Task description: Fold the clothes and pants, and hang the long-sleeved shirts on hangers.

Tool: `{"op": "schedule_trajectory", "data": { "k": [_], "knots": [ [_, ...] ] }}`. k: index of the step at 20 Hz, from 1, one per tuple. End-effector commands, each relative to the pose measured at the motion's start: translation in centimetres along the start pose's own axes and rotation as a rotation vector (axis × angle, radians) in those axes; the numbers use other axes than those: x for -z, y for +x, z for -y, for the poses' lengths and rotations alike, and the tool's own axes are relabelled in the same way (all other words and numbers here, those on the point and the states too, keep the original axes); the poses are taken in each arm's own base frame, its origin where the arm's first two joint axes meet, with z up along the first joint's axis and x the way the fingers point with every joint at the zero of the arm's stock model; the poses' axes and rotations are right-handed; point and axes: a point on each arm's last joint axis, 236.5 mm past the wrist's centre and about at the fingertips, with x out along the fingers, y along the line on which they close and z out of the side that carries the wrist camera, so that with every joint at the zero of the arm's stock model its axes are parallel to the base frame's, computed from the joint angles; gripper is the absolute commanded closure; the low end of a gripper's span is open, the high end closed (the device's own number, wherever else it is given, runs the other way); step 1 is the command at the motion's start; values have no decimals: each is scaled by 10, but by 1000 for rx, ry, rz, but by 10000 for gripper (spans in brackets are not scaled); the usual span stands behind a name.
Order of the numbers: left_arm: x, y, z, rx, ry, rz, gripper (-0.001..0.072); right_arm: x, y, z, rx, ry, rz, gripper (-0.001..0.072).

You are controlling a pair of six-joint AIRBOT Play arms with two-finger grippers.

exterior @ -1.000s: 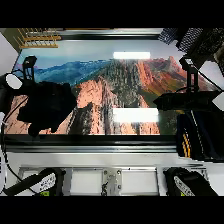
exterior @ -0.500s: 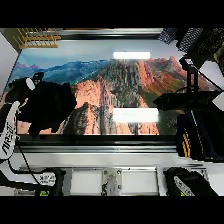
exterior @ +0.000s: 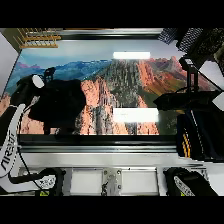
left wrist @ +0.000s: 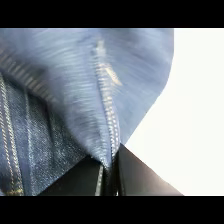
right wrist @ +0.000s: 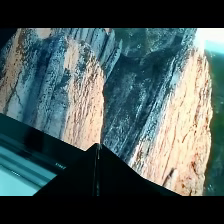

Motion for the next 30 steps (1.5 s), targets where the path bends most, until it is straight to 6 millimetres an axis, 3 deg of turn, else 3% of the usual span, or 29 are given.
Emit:
{"op": "schedule_trajectory", "data": {
  "k": [1, 3, 4, 6, 7, 8, 9, 10, 13, 17, 19, 23, 26, 30],
  "knots": [
    [-14, -31, 134, 236, 125, 195, 693, -7, 0, -12, -52, 18, 30, 664],
    [-15, -37, 195, 309, 220, 289, 693, -19, -1, -8, -37, 13, 79, 664],
    [-17, -38, 222, 341, 257, 313, 693, -26, -2, 3, 7, 5, 108, 664],
    [-26, -34, 257, 368, 317, 332, 684, -35, -8, 35, 113, 21, 149, 664],
    [-35, -33, 265, 363, 339, 343, 420, -35, -12, 50, 156, 42, 153, 664],
    [-46, -33, 265, 351, 350, 350, 80, -33, -16, 64, 199, 62, 149, 664],
    [-56, -33, 258, 332, 344, 343, 29, -30, -20, 77, 236, 91, 143, 664],
    [-65, -31, 241, 305, 315, 321, 29, -26, -23, 88, 268, 117, 130, 664],
    [-74, -16, 167, 217, 189, 228, 28, -14, -22, 103, 308, 141, 99, 664],
    [-64, 28, 66, 111, -32, 143, 28, 28, 11, 114, 296, 248, 4, 664],
    [-55, 56, 34, 81, -107, 89, 28, 53, 31, 119, 279, 297, -54, 664],
    [-59, 104, 29, 132, -207, 18, 29, 92, 63, 113, 210, 398, -130, 664],
    [-69, 129, 43, 159, -199, -12, 28, 105, 74, 110, 183, 441, -155, 664],
    [-75, 152, 61, 177, -167, -60, 29, 109, 78, 110, 180, 448, -169, 664]
  ]
}}
